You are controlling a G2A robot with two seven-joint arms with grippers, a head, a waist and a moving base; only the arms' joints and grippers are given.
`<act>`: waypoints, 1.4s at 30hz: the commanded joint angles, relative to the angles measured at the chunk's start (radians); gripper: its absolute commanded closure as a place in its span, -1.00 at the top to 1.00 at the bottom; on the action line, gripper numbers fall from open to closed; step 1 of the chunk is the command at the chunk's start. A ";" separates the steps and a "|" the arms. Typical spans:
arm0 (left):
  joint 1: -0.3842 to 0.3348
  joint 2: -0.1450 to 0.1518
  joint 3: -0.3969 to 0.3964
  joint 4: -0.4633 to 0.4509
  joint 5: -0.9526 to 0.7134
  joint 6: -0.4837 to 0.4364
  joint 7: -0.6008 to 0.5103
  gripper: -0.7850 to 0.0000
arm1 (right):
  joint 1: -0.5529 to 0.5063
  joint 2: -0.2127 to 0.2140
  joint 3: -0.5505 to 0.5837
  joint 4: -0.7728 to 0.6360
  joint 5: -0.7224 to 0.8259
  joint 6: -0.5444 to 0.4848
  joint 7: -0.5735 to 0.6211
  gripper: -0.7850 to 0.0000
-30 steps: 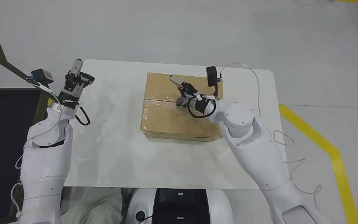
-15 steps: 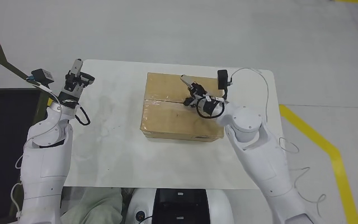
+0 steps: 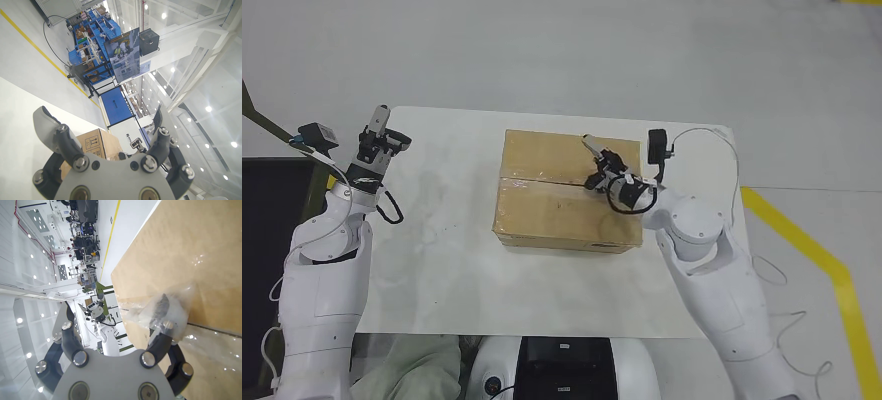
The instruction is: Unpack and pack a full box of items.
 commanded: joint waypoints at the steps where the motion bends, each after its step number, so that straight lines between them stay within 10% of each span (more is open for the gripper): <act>1: 0.000 0.000 0.000 0.000 0.000 0.000 0.000 1.00 | -0.010 0.004 0.004 -0.018 -0.020 -0.006 0.009 1.00; 42: 0.000 0.000 0.000 0.000 0.000 0.000 0.000 1.00 | -0.215 0.055 0.246 -0.173 -0.086 -0.010 -0.086 1.00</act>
